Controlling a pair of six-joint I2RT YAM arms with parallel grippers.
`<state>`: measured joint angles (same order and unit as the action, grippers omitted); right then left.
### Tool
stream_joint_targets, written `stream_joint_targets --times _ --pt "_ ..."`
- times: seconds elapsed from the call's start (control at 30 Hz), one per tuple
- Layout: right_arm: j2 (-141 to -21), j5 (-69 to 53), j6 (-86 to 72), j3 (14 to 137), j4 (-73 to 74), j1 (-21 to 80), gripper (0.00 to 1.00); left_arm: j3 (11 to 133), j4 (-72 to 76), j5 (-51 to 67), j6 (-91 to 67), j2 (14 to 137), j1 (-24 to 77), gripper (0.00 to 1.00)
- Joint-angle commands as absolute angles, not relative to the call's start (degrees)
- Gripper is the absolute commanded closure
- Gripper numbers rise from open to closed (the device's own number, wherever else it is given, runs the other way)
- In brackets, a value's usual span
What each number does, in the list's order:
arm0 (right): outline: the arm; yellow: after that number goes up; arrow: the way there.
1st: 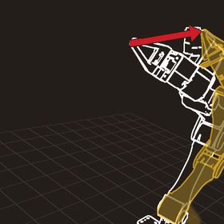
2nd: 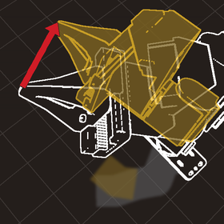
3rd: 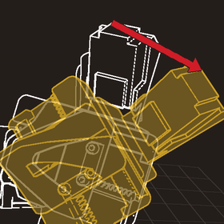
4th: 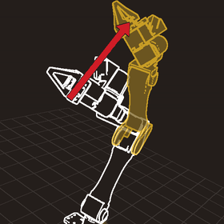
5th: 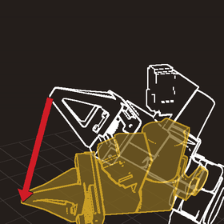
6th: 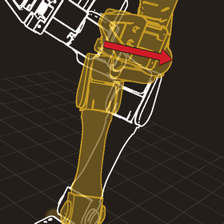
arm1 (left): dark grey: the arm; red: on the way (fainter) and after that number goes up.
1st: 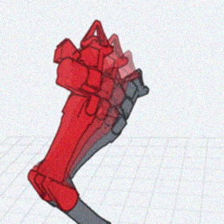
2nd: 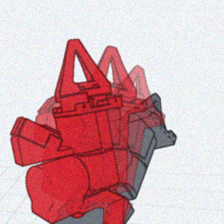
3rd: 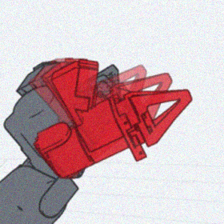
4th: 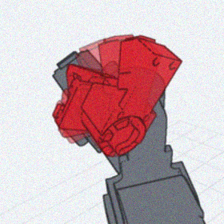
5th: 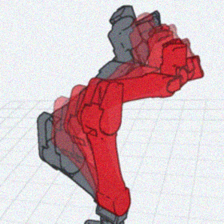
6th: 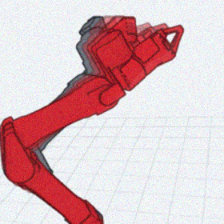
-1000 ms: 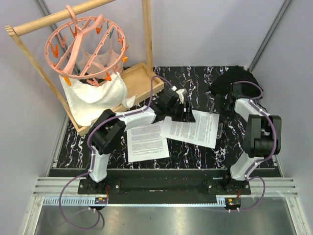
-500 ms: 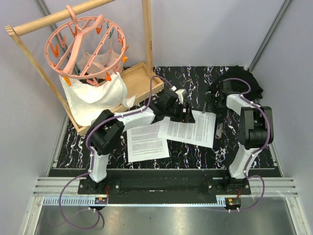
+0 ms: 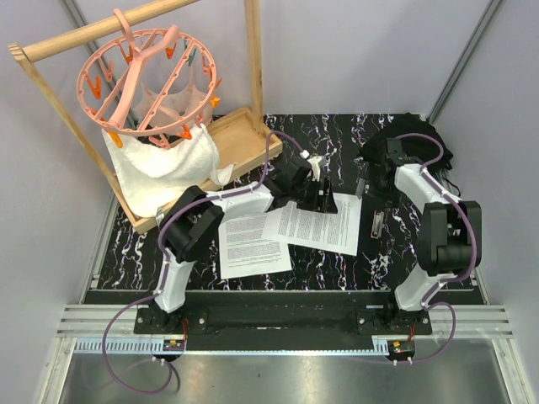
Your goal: Put the files into the folder
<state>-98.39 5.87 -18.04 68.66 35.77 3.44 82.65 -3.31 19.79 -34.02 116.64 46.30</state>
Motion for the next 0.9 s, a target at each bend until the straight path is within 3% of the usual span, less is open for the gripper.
stream_joint_targets --times 0.0,0.1,0.27,0.3,0.57,0.7,0.77,0.87 --pt "-95.3 7.8 -18.2 65.9 42.7 1.3 0.0 87.4 -1.9 22.6 -33.2 121.1 47.5 0.27" --pt "-95.4 7.3 -17.2 65.0 42.5 0.4 0.04 87.4 -2.4 21.7 -33.7 121.2 47.5 0.28" --pt "-97.3 6.5 -17.1 64.9 42.4 0.4 0.4 87.9 -4.1 20.0 -32.8 120.5 47.6 0.28" --pt "-97.9 6.2 -17.1 64.6 42.3 0.3 0.44 88.3 -4.1 20.3 -33.0 120.8 47.6 0.28" --pt "-101.1 5.6 -15.6 63.8 41.5 0.4 0.46 91.0 -5.7 21.0 -33.3 124.8 47.9 0.28" --pt "-102.6 4.4 -15.4 63.5 40.9 0.4 0.53 91.4 -6.4 20.6 -33.0 125.9 47.8 0.28" --pt "-102.7 4.0 -15.4 63.5 40.7 0.3 0.68 91.6 -6.4 20.7 -33.0 126.0 47.9 0.28" --pt "-102.8 2.8 -15.3 63.2 40.6 0.4 0.72 91.7 -6.8 20.7 -32.7 126.4 47.8 0.28"
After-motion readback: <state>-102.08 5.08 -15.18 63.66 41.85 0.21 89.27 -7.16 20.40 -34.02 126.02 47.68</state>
